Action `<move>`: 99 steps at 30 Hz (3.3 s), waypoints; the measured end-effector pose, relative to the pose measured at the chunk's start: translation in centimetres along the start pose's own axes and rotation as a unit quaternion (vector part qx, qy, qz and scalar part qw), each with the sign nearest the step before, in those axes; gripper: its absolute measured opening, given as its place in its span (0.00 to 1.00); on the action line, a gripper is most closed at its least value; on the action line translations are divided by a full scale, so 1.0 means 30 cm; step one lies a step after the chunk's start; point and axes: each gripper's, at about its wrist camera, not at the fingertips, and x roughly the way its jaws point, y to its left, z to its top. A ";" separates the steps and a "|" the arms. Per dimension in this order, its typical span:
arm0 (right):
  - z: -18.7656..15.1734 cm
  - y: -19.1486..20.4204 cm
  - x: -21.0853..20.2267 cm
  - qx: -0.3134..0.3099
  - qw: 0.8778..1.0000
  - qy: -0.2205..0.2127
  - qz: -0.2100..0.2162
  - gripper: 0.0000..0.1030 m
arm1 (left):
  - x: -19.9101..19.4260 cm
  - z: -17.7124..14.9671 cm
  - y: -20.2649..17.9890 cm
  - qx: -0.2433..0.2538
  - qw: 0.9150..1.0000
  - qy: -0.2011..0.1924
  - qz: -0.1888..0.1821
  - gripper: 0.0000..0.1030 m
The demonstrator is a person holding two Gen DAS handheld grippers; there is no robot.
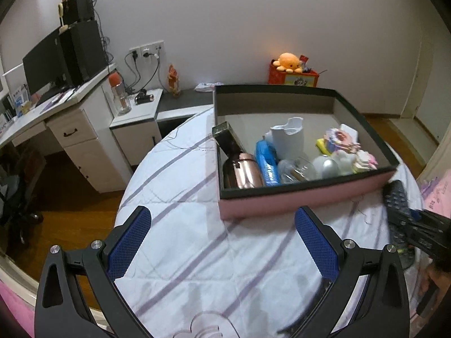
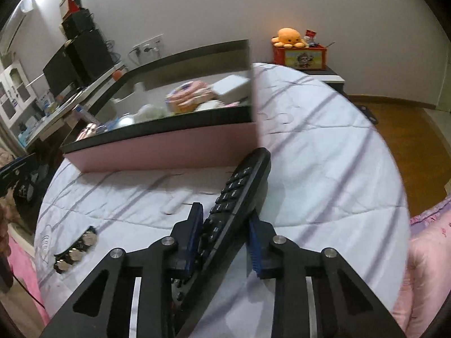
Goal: Organize rigid objects
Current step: 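Lift the remote with the right gripper and carry it toward the pink box, then lower the remote into the box and open the right gripper while the left gripper holds the box rim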
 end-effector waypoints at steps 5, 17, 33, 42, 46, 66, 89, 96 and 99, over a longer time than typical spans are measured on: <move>0.021 -0.082 -0.004 0.013 1.000 -0.008 -0.009 0.28 | 0.066 0.040 0.004 -0.013 1.000 0.014 0.002 1.00; 0.226 -0.132 0.130 -0.049 0.998 0.008 -0.040 0.25 | 0.154 0.106 0.001 -0.015 0.999 0.031 0.010 1.00; 0.271 -0.166 0.158 -0.076 0.997 0.022 -0.022 0.25 | 0.217 0.145 0.004 -0.005 0.999 0.035 0.003 0.49; 0.277 -0.166 0.159 -0.078 0.996 0.026 -0.021 0.25 | 0.200 0.145 -0.007 0.024 0.999 0.035 -0.012 0.17; 0.277 -0.164 0.157 -0.078 0.996 0.025 -0.022 0.25 | 0.205 0.134 0.003 0.023 0.999 0.040 -0.005 0.08; 0.291 -0.151 0.091 -0.074 0.997 0.001 -0.009 0.17 | 0.213 0.124 0.018 0.020 0.999 0.046 -0.012 0.06; 0.461 0.070 -0.032 -0.123 0.989 -0.069 0.041 0.17 | 0.213 0.126 0.016 0.019 0.999 0.048 -0.012 0.06; 0.456 0.140 0.088 -0.145 0.988 -0.030 0.046 0.17 | 0.212 0.124 0.020 0.020 0.998 0.050 -0.015 0.06; 0.456 0.152 0.104 -0.152 0.987 -0.025 0.047 0.17 | 0.211 0.123 0.020 0.023 0.998 0.049 -0.015 0.06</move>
